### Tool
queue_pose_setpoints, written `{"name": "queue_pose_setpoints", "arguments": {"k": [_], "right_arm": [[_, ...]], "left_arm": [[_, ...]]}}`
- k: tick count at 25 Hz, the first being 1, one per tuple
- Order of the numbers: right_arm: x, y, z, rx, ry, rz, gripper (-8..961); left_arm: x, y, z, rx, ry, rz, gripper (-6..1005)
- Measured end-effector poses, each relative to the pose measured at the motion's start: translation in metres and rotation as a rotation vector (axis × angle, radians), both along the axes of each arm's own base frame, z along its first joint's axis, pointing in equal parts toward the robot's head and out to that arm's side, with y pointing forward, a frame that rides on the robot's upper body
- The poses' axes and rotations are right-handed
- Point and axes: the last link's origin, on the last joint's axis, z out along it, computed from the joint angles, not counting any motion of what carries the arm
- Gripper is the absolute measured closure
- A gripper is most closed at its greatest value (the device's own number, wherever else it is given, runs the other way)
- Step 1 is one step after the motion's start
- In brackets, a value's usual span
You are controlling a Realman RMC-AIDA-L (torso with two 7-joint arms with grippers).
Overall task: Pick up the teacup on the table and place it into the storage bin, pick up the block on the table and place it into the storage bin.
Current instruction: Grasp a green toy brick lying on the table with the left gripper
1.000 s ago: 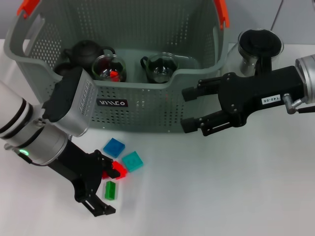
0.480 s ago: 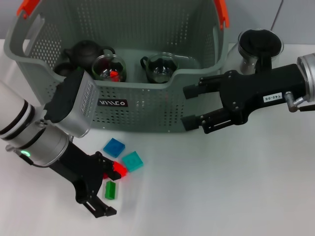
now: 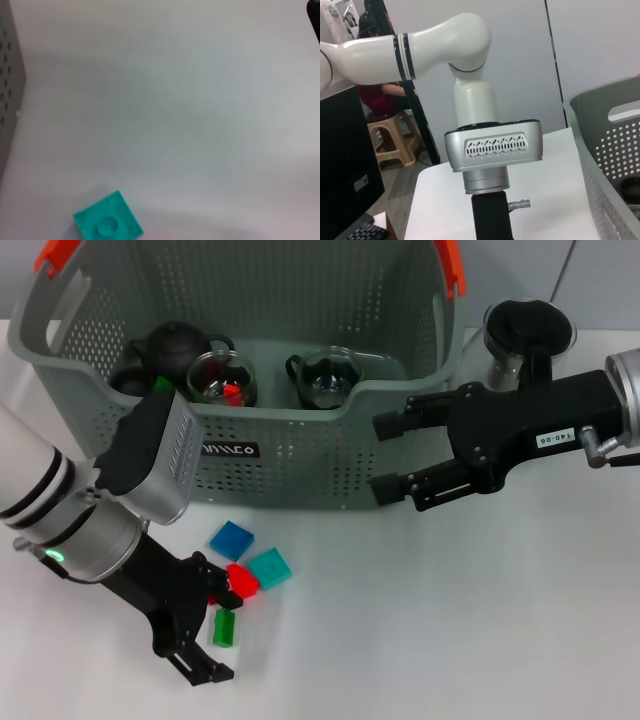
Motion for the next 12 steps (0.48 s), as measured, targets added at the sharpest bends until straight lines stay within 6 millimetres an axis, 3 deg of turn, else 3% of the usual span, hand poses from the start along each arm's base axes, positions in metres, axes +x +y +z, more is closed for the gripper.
{"name": "queue_pose_setpoints", "arguments": {"k": [12], "right_arm": [[-0.0001,-0.0002,0.0007,0.003,0.01,-0.002,42]], "left_arm": [[-0.0001,0.0011,0.0002,0.003,0.008,0.001,165]]}}
